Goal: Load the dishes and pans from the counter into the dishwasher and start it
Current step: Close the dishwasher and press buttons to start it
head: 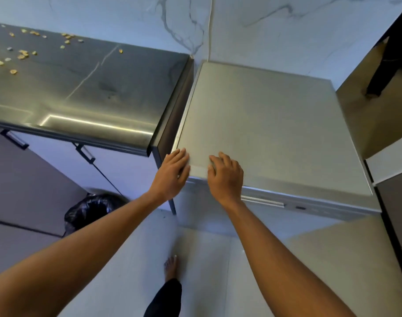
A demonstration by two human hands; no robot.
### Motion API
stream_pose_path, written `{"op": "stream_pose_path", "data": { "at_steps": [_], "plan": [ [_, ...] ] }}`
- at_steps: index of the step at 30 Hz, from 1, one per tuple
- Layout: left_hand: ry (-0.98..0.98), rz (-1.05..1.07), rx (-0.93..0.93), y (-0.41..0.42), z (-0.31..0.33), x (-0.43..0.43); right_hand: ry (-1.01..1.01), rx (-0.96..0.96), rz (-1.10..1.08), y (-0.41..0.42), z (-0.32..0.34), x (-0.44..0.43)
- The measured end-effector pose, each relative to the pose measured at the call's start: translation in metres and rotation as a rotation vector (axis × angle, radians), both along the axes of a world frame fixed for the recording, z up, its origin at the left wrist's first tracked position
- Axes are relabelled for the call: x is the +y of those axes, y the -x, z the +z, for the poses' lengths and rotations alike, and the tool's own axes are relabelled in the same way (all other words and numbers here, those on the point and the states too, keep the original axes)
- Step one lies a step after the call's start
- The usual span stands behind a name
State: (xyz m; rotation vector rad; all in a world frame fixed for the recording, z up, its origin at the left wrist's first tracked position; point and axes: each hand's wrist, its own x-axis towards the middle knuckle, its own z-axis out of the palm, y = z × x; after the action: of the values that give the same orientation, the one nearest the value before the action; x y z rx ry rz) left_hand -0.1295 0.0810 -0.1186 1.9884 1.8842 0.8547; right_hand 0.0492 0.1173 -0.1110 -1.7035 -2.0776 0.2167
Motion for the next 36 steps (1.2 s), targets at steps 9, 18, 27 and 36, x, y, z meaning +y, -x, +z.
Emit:
{"op": "stream_pose_path", "data": {
  "at_steps": [9, 18, 27, 36],
  "plan": [
    [-0.054, -0.107, 0.084, 0.013, -0.007, -0.008, -0.133, -0.008, -0.026, -0.002, -0.016, -0.025],
    [-0.517, -0.092, 0.139, 0.015, -0.048, 0.007, -0.431, 0.013, -0.164, 0.013, -0.04, -0.014],
    [-0.96, -0.03, 0.011, 0.003, -0.073, 0.029, -0.807, 0.119, -0.102, 0.008, -0.071, -0.004],
    [-1.071, 0.003, -0.01, 0.009, -0.07, 0.033, -0.862, 0.075, -0.141, 0.01, -0.071, -0.002]
  ]
}}
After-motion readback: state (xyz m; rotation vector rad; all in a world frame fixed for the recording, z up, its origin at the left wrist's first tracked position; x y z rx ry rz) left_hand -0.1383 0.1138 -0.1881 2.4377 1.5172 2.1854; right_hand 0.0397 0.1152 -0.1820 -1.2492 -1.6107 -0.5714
